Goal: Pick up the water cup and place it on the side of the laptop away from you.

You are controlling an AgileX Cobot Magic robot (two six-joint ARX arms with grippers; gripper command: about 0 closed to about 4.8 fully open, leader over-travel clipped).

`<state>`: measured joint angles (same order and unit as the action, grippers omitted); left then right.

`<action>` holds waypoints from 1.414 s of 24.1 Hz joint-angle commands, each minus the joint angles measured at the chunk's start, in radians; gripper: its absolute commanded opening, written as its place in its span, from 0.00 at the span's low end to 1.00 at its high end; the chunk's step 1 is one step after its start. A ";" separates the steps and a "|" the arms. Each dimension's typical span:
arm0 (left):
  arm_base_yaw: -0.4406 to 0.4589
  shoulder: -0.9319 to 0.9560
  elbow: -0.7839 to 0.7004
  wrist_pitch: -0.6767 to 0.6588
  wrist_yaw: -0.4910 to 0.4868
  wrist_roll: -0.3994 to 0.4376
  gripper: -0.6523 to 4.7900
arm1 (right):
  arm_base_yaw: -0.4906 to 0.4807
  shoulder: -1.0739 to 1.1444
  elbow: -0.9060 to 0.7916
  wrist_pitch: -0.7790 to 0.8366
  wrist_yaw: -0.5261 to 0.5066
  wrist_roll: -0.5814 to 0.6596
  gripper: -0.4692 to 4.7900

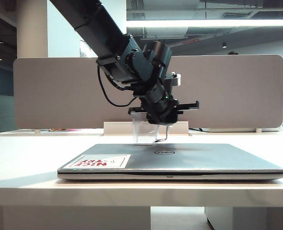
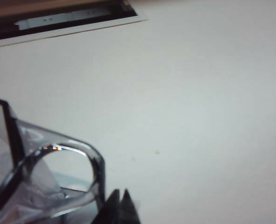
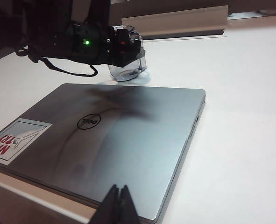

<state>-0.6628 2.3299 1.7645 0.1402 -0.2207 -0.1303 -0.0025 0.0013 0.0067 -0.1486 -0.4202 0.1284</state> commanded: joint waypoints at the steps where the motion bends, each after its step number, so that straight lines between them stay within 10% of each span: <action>1: 0.004 -0.002 0.005 0.034 0.017 0.003 0.11 | 0.001 -0.002 -0.003 0.011 -0.001 0.003 0.07; 12: 0.008 -0.025 0.005 -0.017 0.309 0.001 0.11 | 0.001 -0.002 -0.003 0.011 -0.001 0.003 0.07; 26: 0.028 -0.410 0.005 -0.391 0.232 0.307 0.11 | 0.000 -0.002 -0.003 0.011 0.025 0.003 0.07; 34: 0.154 -0.603 0.001 -0.602 0.197 0.310 0.11 | 0.000 -0.002 -0.003 0.012 0.025 0.003 0.07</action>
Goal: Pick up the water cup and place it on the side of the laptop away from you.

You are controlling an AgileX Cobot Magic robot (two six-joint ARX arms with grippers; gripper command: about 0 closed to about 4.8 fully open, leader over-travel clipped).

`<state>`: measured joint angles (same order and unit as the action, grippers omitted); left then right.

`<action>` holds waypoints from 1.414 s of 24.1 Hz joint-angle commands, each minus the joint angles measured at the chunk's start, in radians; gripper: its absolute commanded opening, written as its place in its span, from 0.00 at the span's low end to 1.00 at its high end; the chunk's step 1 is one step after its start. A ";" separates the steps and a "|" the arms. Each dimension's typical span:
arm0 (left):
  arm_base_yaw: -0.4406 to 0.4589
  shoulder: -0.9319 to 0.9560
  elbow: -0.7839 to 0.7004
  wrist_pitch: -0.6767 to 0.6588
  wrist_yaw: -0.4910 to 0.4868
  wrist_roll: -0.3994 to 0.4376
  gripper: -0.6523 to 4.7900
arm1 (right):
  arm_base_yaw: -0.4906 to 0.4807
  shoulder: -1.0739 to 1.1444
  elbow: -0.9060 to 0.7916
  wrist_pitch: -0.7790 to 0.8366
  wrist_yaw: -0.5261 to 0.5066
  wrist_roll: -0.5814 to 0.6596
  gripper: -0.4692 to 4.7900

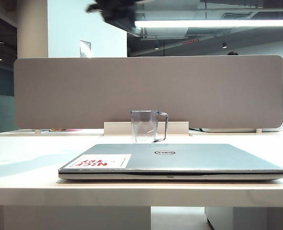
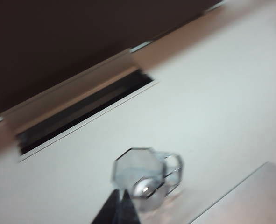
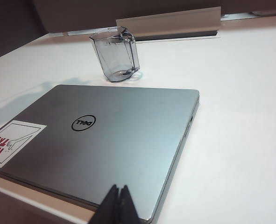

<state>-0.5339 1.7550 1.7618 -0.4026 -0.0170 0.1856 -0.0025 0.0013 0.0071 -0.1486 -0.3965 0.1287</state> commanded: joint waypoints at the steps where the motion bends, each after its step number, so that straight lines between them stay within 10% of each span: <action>1: 0.045 -0.040 -0.003 -0.077 -0.006 -0.006 0.11 | 0.000 -0.002 -0.004 0.012 0.002 0.002 0.07; 14: 0.243 -0.254 -0.475 0.051 -0.005 -0.020 0.11 | 0.000 -0.002 -0.004 0.012 0.002 0.002 0.07; 34: 0.281 -0.766 -1.154 0.447 -0.048 -0.212 0.11 | 0.000 -0.002 -0.004 0.012 0.002 0.002 0.07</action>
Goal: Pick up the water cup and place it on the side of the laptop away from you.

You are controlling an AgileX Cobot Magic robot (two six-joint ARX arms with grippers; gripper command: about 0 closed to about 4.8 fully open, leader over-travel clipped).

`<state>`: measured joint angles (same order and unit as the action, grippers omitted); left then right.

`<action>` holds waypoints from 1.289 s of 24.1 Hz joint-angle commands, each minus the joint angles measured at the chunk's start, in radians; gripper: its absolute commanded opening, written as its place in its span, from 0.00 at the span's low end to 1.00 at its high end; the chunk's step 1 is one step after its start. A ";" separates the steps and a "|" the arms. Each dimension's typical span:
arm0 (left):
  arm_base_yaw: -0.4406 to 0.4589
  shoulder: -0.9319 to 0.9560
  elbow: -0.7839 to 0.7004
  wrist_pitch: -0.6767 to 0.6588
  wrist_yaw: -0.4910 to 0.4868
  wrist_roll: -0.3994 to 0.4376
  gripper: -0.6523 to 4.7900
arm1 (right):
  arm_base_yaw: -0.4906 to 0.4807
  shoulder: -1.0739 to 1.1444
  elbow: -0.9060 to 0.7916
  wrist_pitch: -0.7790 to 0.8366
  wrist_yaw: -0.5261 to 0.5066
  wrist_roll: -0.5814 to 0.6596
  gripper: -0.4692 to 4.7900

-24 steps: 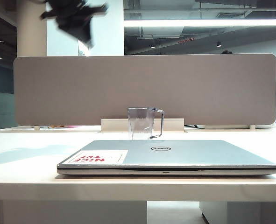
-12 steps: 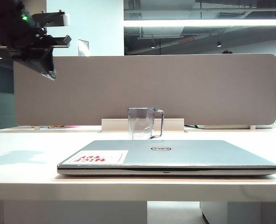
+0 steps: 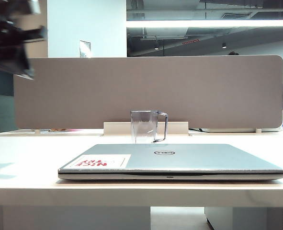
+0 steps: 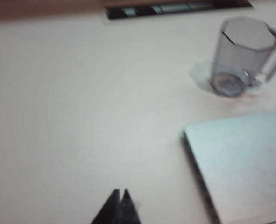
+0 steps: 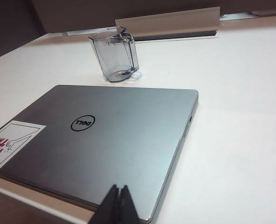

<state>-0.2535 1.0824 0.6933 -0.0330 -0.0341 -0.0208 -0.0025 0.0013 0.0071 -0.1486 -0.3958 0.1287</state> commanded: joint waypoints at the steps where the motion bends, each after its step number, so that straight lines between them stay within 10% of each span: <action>1: 0.001 -0.149 -0.130 0.080 -0.039 -0.006 0.11 | 0.000 -0.002 -0.004 0.012 0.001 0.002 0.07; 31: 0.175 -0.938 -0.649 0.079 0.023 -0.063 0.11 | 0.000 -0.002 -0.004 0.012 0.001 0.002 0.07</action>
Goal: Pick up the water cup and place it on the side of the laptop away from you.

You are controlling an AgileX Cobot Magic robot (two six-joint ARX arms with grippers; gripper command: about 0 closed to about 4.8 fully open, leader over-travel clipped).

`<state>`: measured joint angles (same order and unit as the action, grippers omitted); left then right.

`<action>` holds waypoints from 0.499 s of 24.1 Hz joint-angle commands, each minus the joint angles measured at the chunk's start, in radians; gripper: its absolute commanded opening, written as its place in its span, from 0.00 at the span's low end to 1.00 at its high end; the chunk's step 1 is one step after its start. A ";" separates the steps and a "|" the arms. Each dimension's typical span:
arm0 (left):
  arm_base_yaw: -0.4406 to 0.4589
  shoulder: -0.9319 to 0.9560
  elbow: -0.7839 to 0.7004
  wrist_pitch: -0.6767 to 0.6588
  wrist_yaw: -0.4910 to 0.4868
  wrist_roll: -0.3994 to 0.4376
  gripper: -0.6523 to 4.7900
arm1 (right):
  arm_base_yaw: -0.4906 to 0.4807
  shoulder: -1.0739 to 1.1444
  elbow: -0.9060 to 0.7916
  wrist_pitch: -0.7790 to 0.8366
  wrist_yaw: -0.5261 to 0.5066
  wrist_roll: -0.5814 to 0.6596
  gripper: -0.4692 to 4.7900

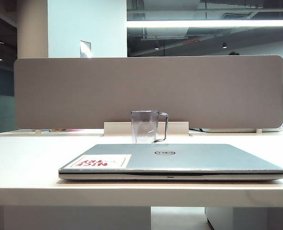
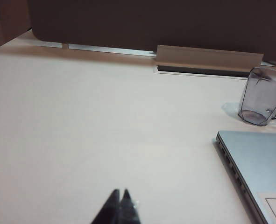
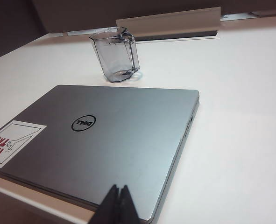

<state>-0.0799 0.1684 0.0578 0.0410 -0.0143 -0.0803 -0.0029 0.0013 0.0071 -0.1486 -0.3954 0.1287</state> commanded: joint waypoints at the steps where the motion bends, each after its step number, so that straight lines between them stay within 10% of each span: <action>1: 0.002 -0.055 -0.030 0.006 0.004 -0.003 0.11 | 0.000 -0.002 -0.004 0.012 0.001 0.002 0.07; 12: 0.032 -0.165 -0.050 -0.048 0.019 -0.006 0.11 | 0.000 -0.002 -0.004 0.012 0.000 0.002 0.07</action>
<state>-0.0498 0.0025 0.0055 -0.0105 -0.0025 -0.0814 -0.0025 0.0013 0.0071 -0.1490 -0.3954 0.1287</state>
